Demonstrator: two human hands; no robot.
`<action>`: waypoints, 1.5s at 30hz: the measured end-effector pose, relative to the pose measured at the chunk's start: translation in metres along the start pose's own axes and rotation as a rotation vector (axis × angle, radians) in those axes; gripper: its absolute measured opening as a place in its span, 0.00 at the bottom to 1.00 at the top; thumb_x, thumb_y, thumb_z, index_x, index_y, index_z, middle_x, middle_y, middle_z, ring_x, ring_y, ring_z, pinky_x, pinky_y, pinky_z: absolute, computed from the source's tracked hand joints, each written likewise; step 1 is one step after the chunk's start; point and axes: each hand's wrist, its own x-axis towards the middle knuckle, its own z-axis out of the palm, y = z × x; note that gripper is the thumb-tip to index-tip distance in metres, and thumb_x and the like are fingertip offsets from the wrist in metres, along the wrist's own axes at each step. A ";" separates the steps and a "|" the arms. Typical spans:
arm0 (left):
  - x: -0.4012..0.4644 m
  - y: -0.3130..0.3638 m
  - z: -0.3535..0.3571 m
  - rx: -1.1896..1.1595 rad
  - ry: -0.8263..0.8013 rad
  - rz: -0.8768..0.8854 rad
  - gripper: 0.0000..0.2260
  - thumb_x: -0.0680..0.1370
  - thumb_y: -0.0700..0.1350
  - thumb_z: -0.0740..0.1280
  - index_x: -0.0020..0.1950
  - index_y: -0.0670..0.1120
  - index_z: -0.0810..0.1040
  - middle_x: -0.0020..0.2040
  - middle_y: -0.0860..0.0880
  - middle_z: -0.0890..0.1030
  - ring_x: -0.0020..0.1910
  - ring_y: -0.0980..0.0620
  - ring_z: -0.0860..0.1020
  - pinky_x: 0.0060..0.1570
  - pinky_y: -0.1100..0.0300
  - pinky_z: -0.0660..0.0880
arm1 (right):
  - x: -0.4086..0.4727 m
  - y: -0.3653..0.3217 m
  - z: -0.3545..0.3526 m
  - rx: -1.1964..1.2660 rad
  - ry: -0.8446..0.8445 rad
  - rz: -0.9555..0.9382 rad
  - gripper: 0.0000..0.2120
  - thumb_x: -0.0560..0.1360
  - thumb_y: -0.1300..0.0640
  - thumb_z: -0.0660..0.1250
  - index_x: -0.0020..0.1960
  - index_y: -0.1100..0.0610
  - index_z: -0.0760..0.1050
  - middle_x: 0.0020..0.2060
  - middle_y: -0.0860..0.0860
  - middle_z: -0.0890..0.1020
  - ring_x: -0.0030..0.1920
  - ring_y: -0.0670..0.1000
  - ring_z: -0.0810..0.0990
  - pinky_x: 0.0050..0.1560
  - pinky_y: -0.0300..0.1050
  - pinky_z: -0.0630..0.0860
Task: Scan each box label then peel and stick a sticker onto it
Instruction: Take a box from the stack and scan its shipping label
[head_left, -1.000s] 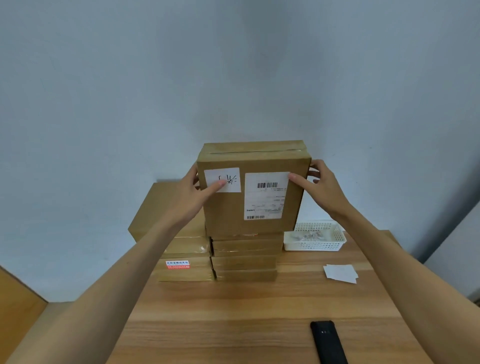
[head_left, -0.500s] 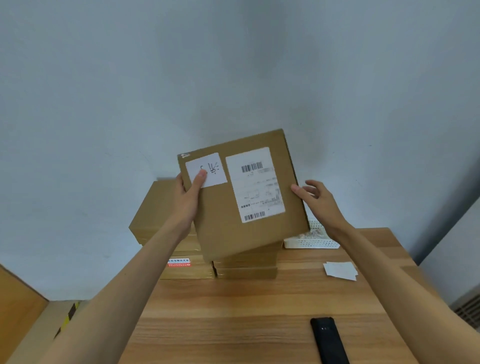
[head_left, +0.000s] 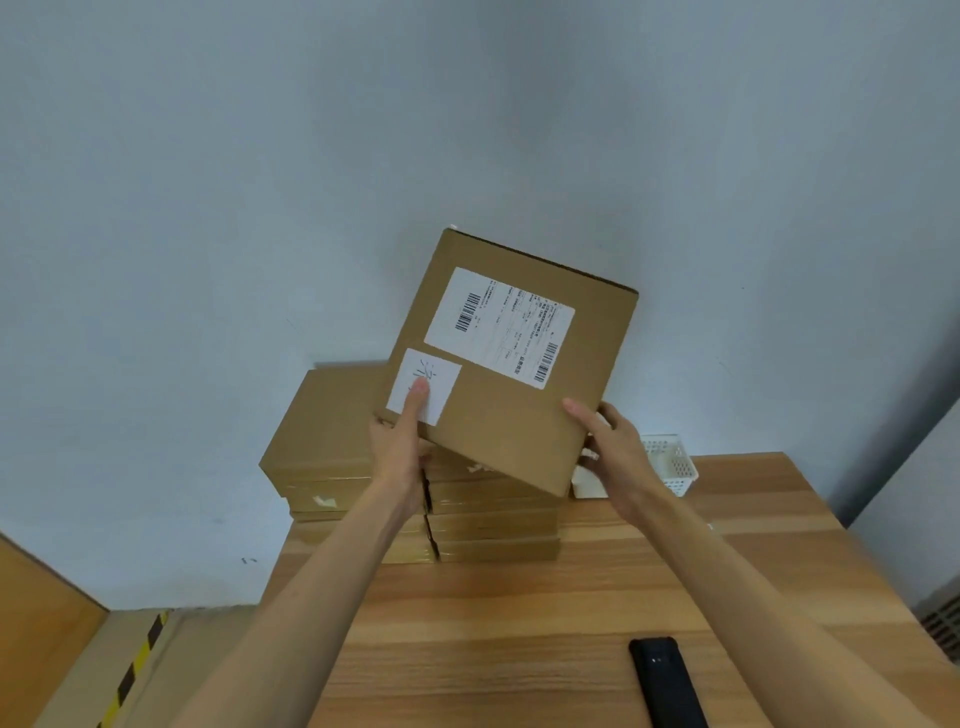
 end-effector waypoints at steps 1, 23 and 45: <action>0.002 0.002 -0.007 0.089 0.029 0.020 0.38 0.75 0.60 0.73 0.79 0.50 0.61 0.66 0.49 0.77 0.57 0.51 0.79 0.62 0.46 0.76 | 0.001 -0.006 -0.010 -0.040 -0.006 -0.010 0.22 0.75 0.48 0.72 0.66 0.55 0.75 0.58 0.51 0.84 0.56 0.51 0.83 0.50 0.46 0.79; -0.044 -0.141 -0.104 0.462 -0.292 -0.272 0.18 0.80 0.53 0.70 0.70 0.54 0.76 0.58 0.49 0.84 0.55 0.52 0.83 0.47 0.59 0.78 | -0.001 0.070 -0.088 -0.600 -0.007 0.147 0.31 0.73 0.34 0.70 0.69 0.51 0.73 0.61 0.46 0.77 0.63 0.48 0.75 0.66 0.49 0.71; -0.044 -0.310 -0.120 0.553 -0.242 -0.575 0.22 0.81 0.52 0.69 0.75 0.54 0.71 0.61 0.58 0.82 0.56 0.62 0.82 0.56 0.60 0.80 | -0.062 0.300 -0.124 -0.386 0.094 0.622 0.15 0.80 0.47 0.67 0.62 0.54 0.77 0.52 0.46 0.85 0.51 0.45 0.84 0.50 0.40 0.79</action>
